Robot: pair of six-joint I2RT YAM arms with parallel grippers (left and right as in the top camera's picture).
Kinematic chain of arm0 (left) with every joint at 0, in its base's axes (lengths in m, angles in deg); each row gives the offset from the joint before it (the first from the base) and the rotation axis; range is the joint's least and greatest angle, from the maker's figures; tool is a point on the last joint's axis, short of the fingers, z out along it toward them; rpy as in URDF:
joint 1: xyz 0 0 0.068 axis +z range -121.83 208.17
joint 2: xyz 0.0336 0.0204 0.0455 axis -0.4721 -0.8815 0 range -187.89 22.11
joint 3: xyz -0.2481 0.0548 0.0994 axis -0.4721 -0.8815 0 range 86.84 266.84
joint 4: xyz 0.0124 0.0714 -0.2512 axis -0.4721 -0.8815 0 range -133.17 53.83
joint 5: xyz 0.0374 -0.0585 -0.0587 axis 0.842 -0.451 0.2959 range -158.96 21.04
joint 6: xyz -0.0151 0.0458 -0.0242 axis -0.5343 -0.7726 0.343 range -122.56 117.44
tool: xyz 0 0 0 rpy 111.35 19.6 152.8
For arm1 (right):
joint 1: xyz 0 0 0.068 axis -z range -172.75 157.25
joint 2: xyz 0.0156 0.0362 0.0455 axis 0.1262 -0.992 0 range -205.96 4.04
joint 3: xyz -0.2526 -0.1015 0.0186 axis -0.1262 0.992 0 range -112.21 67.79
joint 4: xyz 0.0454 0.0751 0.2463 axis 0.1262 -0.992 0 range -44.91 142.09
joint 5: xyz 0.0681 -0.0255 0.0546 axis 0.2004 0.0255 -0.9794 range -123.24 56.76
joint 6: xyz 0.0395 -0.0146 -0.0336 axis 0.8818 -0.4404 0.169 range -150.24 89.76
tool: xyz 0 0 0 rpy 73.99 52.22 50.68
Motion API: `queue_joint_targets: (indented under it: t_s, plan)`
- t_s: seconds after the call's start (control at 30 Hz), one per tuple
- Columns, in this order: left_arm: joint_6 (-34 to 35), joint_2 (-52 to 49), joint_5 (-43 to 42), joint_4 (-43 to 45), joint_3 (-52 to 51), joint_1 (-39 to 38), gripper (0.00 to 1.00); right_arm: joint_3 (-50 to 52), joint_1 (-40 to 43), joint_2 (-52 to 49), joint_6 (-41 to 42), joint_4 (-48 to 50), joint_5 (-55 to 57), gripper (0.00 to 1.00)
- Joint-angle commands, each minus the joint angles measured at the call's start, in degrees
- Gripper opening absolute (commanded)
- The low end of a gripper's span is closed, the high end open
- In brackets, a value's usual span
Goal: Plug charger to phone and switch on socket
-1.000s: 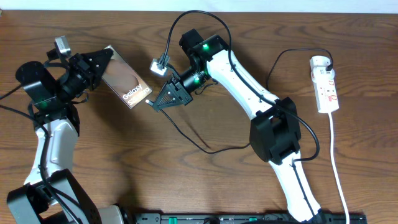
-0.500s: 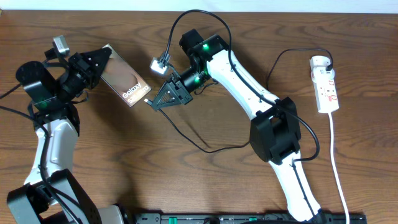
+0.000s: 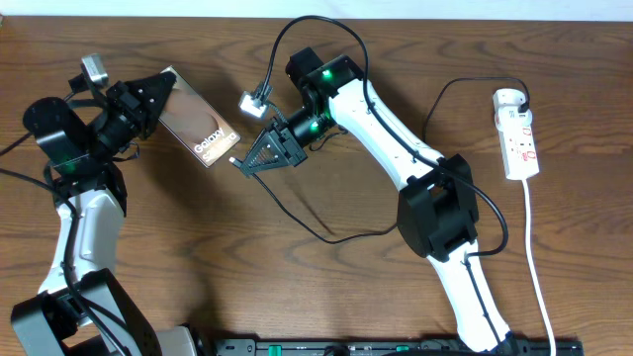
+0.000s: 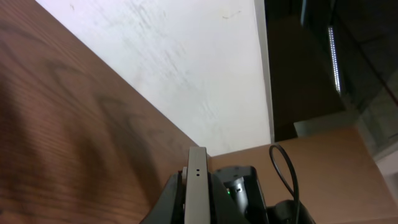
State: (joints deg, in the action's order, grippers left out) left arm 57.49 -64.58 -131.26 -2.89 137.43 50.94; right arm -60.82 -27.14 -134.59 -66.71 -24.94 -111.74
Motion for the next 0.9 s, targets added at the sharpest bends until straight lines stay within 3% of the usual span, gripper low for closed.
queue_joint_targets:
  t_s: [0.0, 0.87]
  plan:
    - [1.75, 0.55, -2.38, 0.66, 0.24, 0.02, 0.07, 0.00, 0.11, 1.40, -0.92, -0.04, -2.71, 0.01]
    - [1.79, 0.55, -3.30, 0.66, 0.24, -0.02, 0.07, 0.00, 0.28, 1.40, -0.22, 0.57, -4.68, 0.01]
